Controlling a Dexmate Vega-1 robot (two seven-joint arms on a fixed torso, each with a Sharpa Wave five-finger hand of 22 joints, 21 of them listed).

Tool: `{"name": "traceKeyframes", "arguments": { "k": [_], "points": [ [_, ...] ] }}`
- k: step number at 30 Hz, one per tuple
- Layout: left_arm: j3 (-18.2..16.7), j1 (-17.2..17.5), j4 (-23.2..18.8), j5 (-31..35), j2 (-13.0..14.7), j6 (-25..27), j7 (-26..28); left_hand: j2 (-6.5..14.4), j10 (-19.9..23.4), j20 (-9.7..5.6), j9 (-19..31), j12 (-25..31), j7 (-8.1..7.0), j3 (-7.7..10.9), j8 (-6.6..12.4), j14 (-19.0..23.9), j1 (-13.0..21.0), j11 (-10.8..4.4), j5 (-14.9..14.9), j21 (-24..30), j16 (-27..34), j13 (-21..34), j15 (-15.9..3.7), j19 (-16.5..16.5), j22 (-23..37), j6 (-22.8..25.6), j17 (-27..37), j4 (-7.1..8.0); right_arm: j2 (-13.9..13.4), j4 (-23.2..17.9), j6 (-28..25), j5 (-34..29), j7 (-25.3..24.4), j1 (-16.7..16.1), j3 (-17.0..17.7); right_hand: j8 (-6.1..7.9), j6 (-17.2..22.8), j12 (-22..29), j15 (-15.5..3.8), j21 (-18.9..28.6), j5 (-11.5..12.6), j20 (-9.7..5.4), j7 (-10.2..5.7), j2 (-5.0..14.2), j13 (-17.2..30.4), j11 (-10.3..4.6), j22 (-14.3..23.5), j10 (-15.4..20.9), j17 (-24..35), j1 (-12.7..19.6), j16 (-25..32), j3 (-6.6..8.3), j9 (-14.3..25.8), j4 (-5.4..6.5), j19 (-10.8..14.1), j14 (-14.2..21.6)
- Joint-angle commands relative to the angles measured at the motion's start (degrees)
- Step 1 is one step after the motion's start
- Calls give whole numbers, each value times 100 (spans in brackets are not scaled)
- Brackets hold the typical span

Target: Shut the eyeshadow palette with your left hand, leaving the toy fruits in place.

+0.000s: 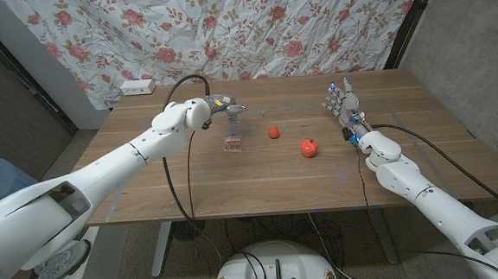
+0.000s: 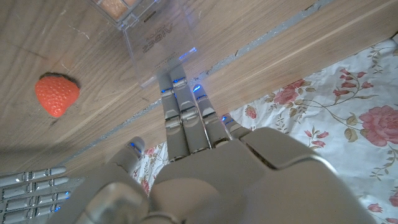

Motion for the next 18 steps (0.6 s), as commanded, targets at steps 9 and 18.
{"name": "traceKeyframes", "arguments": {
  "k": [9, 18],
  "points": [
    [-198, 364, -422, 140, 201, 181, 6, 460, -270, 0, -21, -125, 3, 72, -126, -90, 38, -27, 40, -38, -152, 52, 2, 33, 5, -221, 11, -23, 0, 0, -1, 0, 0, 0, 0, 33, -3, 31, -693, 40, 22, 13, -41, 563, 17, -50, 18, 2, 17, -2, 18, -8, 31, 37, 42, -20],
    [-275, 491, -514, 156, 264, 189, 68, 457, -356, 4, -61, -206, -21, 97, -187, -216, 42, -10, 38, -51, -235, 7, 47, 35, 5, -254, 8, -32, 0, 0, -1, 0, 0, 0, 0, 33, -2, 33, -692, 40, 22, 14, -47, 563, 17, -46, 18, 7, 17, -2, 19, -8, 31, 37, 42, -18]
  ]
}}
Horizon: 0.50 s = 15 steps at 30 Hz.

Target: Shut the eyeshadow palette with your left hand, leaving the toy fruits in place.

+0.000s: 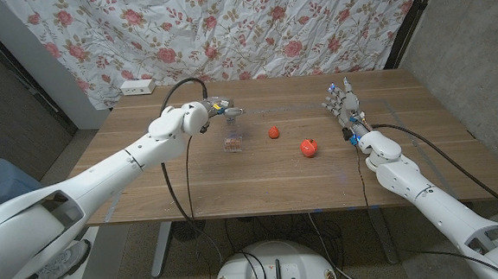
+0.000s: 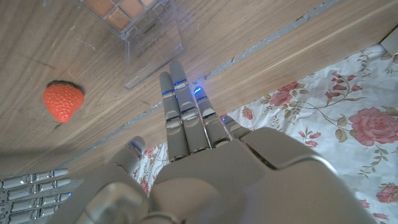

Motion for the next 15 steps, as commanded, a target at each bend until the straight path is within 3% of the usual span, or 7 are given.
{"name": "traceKeyframes", "arguments": {
  "k": [1, 15],
  "points": [
    [-124, 215, -181, 38, 102, 42, 94, 457, -47, 8, 6, -35, -13, 40, -18, -51, 42, -2, 38, -5, -16, -6, 34, 36, 5, -13, 8, -8, 0, 1, 0, 0, 1, 0, 0, 32, -4, 32, -695, 41, 22, 12, -46, 563, 17, -44, 19, 6, 17, -2, 19, -8, 32, 37, 43, -19],
    [-219, 385, -416, 96, 177, 114, 108, 469, -55, 13, -24, -78, -52, 77, -46, -65, 56, -12, 39, -5, -41, -42, 31, 60, 5, 12, 5, -24, 0, -1, -1, 0, -1, -1, 0, 32, -5, 30, -694, 40, 22, 13, -40, 564, 17, -62, 19, 0, 17, -2, 19, -8, 32, 37, 42, -19]
  ]
}}
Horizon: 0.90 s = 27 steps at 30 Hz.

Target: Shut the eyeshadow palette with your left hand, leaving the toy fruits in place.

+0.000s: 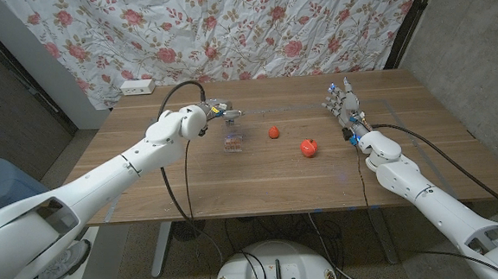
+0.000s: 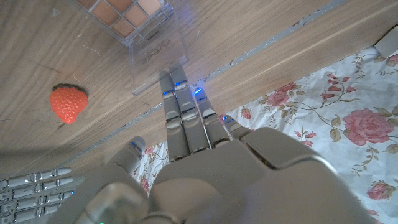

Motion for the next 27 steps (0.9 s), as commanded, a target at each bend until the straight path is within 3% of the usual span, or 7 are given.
{"name": "traceKeyframes", "arguments": {
  "k": [1, 27],
  "points": [
    [-93, 157, -189, 34, 73, 57, 8, 470, 17, -16, 2, -36, -22, 56, -18, -36, 57, -1, 39, -5, -5, 9, 4, 33, 5, 43, 18, -2, 0, -1, -1, 0, -1, -1, 0, 33, -2, 30, -692, 40, 22, 14, -45, 564, 17, -62, 18, 0, 17, -2, 19, -8, 32, 37, 42, -19],
    [-347, 636, -763, 69, 358, 214, 89, 474, -204, -32, -67, -214, -14, 135, -150, -156, 69, 18, 37, -20, -71, -66, 21, 33, 6, -57, 13, -26, 0, 0, -1, 0, 0, 0, 0, 32, -5, 30, -695, 40, 22, 13, -49, 563, 17, -54, 19, 2, 17, -2, 19, -8, 32, 37, 41, -18]
  ]
}}
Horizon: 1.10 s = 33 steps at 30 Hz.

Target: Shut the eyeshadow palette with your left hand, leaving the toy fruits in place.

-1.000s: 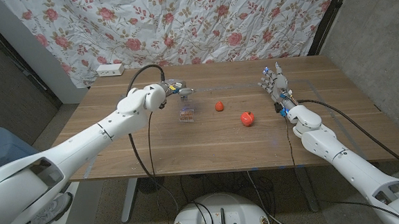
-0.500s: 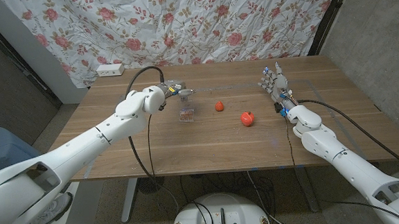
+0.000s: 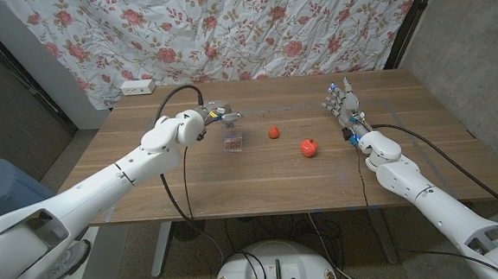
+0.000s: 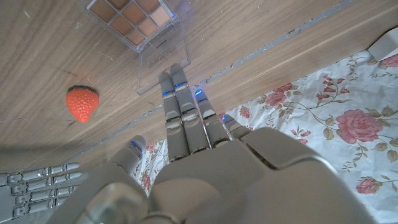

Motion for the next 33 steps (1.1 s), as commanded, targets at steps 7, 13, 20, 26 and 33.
{"name": "traceKeyframes", "arguments": {
  "k": [7, 13, 20, 26, 33],
  "points": [
    [-190, 342, -374, 42, 194, 86, 73, 490, -68, 3, 1, -55, -25, 78, -58, -43, 54, 9, 36, -20, -9, -9, 23, 5, 6, -18, 12, -5, -1, 1, -2, 1, 2, 2, 1, 31, -8, 33, -699, 40, 22, 11, -45, 564, 17, -59, 19, 7, 17, -2, 16, -8, 32, 37, 41, -25],
    [-245, 441, -451, 49, 250, 107, 106, 490, -99, 3, -6, -78, -28, 87, -65, -44, 55, 22, 36, -21, -9, -17, 27, 5, 6, -9, 11, -7, -1, 1, -2, 1, 2, 2, 1, 30, -10, 32, -691, 40, 22, 12, -40, 564, 17, -58, 19, 6, 17, -2, 19, -8, 32, 37, 42, -20],
    [-327, 581, -551, 4, 308, 117, 172, 490, -139, 1, -15, -109, -31, 102, -81, -56, 56, 11, 35, -21, -14, -30, 30, 8, 6, -12, 11, -11, -1, 2, -1, 1, 2, 2, 1, 31, -9, 32, -689, 40, 22, 14, -42, 564, 17, -62, 18, 5, 17, -2, 18, -8, 32, 37, 41, -22],
    [-392, 707, -650, -8, 365, 148, 241, 487, -270, 0, -30, -184, -39, 127, -118, -184, 62, 39, 35, -21, -58, -52, 62, 12, 6, -42, 7, -22, -1, 2, -1, 1, 2, 1, 1, 32, -5, 32, -685, 40, 22, 14, -39, 563, 17, -61, 18, 6, 17, -2, 17, -8, 32, 37, 41, -23],
    [-486, 902, -794, -64, 432, 203, 346, 480, -365, -6, -48, -242, -64, 152, -170, -233, 66, 2, 33, -23, -63, -75, 75, 11, 6, -109, 5, -35, -1, 2, -1, 1, 2, 1, 1, 33, -3, 32, -693, 40, 22, 14, -46, 562, 17, -62, 19, 7, 17, -2, 19, -9, 32, 37, 41, -19]
  ]
}}
